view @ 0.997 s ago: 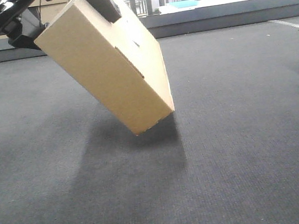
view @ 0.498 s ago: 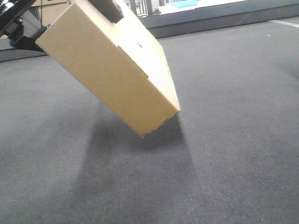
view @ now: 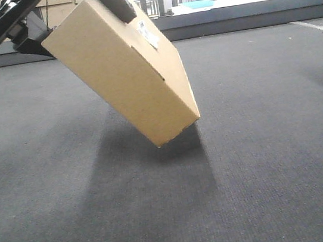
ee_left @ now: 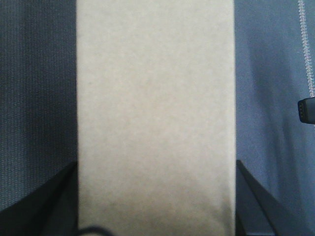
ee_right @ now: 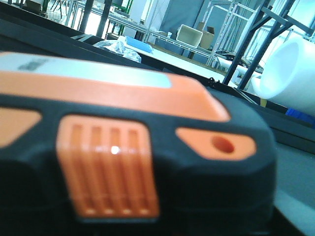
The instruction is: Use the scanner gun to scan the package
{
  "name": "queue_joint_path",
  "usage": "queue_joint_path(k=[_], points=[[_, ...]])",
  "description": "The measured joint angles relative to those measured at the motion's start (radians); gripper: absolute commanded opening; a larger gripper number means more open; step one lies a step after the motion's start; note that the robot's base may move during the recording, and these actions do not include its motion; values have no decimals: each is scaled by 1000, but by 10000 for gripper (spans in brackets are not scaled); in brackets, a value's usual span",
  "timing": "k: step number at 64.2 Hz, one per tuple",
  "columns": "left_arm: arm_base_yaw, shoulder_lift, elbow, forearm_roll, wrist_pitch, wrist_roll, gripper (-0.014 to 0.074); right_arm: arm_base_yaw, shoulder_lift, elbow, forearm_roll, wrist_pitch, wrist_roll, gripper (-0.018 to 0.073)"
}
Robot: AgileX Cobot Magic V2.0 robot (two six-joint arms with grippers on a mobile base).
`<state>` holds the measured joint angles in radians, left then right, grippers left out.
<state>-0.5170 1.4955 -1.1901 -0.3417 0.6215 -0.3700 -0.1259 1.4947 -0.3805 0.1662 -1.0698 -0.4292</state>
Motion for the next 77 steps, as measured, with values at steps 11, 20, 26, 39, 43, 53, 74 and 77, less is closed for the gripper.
queue_joint_path(k=[11,20,26,39,43,53,74,77], points=[[0,0,0,-2,0,0,-111,0,-10,0,0,0,86,-165],[0,0,0,-2,0,0,-111,0,-36,0,0,0,296,-165],[0,0,0,-2,0,0,-111,0,-44,0,0,0,444,-165],[0,0,0,-2,0,0,-111,0,11,0,-2,-64,567,-165],[0,0,0,-2,0,0,-111,0,42,0,-6,-77,595,-165],[0,0,0,-2,0,0,-111,0,93,0,-11,-77,613,-165],[0,0,0,-2,0,0,-111,0,109,0,-16,-78,620,-165],[0,0,0,-2,2,0,-111,0,109,0,-16,-78,620,-165]])
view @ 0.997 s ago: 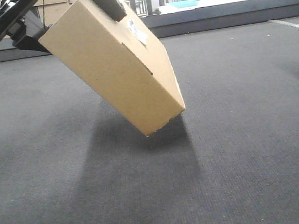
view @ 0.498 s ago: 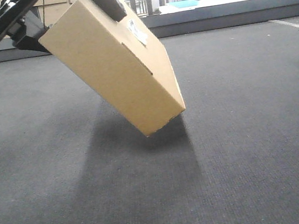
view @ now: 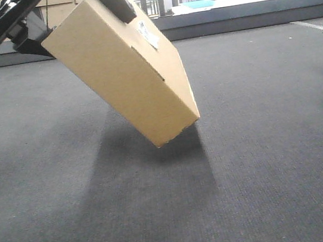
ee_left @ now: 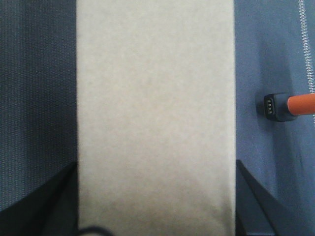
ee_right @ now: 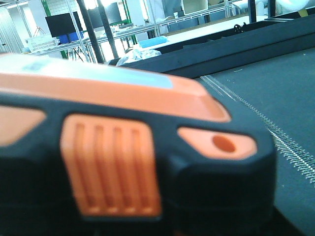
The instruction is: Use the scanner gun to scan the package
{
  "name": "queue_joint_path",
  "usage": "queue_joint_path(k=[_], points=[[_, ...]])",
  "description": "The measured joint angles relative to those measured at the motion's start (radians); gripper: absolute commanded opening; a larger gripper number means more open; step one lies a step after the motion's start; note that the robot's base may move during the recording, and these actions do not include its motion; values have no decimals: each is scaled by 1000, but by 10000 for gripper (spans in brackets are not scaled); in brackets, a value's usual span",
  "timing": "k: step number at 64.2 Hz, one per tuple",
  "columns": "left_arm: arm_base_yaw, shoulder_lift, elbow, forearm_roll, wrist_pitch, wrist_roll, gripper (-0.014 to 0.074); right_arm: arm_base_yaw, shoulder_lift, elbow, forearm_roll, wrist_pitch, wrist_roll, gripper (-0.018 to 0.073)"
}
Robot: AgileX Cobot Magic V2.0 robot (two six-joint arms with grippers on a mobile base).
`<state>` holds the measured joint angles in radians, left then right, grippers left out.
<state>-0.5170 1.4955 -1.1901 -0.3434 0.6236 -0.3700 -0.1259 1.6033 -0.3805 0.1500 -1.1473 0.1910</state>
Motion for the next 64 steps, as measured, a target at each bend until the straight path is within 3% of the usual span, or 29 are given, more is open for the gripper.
queue_joint_path(k=[37,53,64], points=[[0,0,0,0,0,0,-111,0,0,0,-2,-2,2,-164],[0,0,0,0,0,0,-111,0,0,0,-2,14,2,141],[0,0,0,0,0,0,-111,0,0,0,-2,18,2,181]])
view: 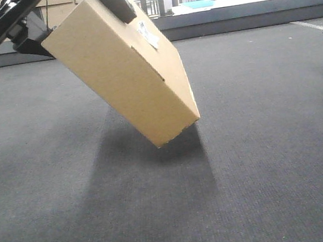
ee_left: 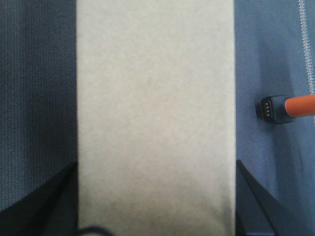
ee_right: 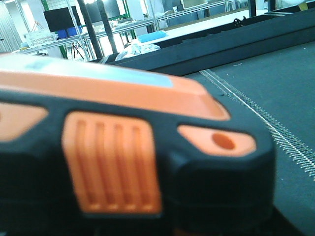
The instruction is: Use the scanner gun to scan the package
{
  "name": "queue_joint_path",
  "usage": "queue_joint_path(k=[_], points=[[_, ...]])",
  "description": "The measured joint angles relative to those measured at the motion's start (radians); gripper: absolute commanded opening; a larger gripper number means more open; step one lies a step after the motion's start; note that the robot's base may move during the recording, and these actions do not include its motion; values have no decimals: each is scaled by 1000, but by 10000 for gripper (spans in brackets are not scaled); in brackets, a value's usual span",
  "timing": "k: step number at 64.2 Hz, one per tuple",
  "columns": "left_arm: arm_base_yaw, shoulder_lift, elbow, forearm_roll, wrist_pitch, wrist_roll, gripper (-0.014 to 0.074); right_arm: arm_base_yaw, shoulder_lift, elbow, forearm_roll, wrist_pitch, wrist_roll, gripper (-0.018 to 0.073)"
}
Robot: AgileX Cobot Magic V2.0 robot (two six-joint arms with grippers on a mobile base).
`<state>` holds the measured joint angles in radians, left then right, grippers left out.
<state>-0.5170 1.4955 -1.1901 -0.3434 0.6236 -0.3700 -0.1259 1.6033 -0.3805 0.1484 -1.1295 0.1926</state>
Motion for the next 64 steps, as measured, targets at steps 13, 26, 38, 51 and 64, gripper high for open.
queue_joint_path(k=[13,26,38,51,64], points=[[0,0,0,2,0,0,-111,0,0,0,0,11,0,314],[0,0,0,2,0,0,-111,0,0,-6,0,26,1,479],[0,0,0,2,0,0,-111,0,0,-8,-6,52,1,498],[0,0,0,2,0,0,-111,0,0,-8,-34,71,1,498],[0,0,0,2,0,0,-111,0,0,-1,-43,75,1,498]])
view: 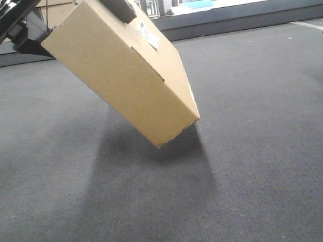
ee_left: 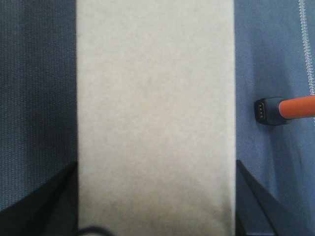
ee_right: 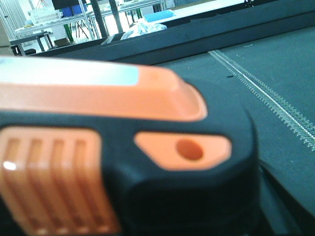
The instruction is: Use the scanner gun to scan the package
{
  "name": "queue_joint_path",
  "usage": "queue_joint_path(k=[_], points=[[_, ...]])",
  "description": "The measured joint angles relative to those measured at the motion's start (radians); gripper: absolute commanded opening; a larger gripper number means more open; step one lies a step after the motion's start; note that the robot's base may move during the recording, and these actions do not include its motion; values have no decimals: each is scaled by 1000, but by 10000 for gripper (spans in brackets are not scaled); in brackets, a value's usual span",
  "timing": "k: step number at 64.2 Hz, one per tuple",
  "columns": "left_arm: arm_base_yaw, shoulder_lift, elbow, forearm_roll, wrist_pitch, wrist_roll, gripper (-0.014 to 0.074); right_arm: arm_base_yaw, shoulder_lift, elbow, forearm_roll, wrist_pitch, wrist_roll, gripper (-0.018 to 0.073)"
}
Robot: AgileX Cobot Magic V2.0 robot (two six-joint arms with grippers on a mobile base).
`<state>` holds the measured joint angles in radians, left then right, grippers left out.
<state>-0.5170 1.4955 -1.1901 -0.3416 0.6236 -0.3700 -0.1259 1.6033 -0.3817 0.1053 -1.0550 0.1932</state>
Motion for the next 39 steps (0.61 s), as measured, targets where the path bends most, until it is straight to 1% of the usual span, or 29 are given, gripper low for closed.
queue_joint_path(k=[9,24,39], points=[[0,0,0,0,0,0,-111,0,0,31,-2,-20,2,498],[0,0,0,0,0,0,-111,0,-4,99,-12,-101,2,498],[0,0,0,4,0,0,-111,0,-37,141,-31,-108,2,498]])
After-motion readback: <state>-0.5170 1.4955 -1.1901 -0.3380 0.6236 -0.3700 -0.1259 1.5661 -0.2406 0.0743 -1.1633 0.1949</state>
